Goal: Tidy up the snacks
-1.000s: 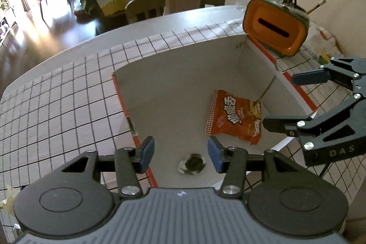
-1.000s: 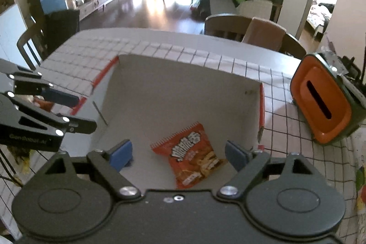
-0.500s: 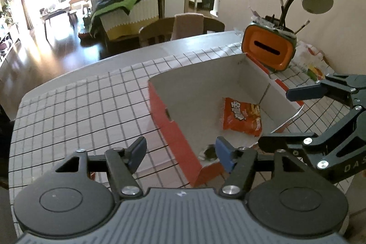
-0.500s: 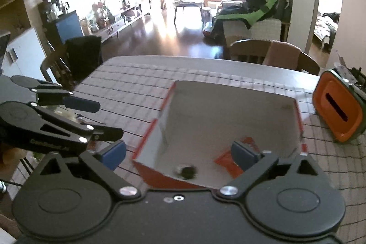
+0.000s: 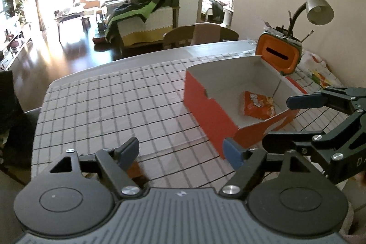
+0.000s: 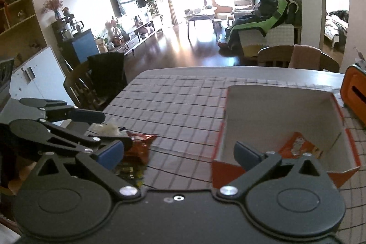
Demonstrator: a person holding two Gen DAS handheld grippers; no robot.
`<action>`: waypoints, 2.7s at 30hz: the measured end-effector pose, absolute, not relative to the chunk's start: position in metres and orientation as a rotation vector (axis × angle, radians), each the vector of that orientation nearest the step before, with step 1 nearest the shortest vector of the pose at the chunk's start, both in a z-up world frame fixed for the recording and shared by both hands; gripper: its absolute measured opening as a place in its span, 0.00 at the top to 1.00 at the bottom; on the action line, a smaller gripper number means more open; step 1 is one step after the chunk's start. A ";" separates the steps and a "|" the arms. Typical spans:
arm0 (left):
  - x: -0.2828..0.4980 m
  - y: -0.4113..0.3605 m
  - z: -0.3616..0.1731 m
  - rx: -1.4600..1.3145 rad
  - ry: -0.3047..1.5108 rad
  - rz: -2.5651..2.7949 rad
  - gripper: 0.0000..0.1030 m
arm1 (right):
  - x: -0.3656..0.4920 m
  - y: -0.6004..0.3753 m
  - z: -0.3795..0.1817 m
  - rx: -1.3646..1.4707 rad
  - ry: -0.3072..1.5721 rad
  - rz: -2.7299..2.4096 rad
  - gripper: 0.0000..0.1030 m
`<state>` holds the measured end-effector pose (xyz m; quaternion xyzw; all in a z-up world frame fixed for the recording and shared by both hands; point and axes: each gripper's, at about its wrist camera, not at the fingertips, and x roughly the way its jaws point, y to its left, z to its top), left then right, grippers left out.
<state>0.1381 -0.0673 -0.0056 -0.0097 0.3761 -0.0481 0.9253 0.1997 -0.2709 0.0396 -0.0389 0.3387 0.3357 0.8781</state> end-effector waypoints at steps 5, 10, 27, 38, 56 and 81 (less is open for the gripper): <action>0.115 -0.037 -0.008 -0.041 0.749 -0.062 0.17 | 0.186 -0.253 0.028 -0.070 0.706 0.713 0.00; 0.099 -0.005 -0.016 -0.078 0.751 -0.023 0.13 | 0.178 -0.233 0.012 -0.091 0.751 0.730 0.00; 0.072 0.080 -0.085 -0.116 0.907 0.160 0.12 | 0.163 -0.169 -0.054 -0.226 0.849 0.676 0.00; 0.085 0.107 -0.133 -0.149 1.009 0.245 0.12 | 0.183 -0.141 -0.090 -0.254 0.911 0.627 0.09; 0.113 0.116 -0.163 -0.141 1.116 0.283 0.32 | 0.197 -0.103 -0.109 -0.304 0.948 0.670 0.43; 0.105 0.114 -0.157 -0.177 1.114 0.259 0.60 | 0.194 -0.107 -0.103 -0.267 0.963 0.714 0.71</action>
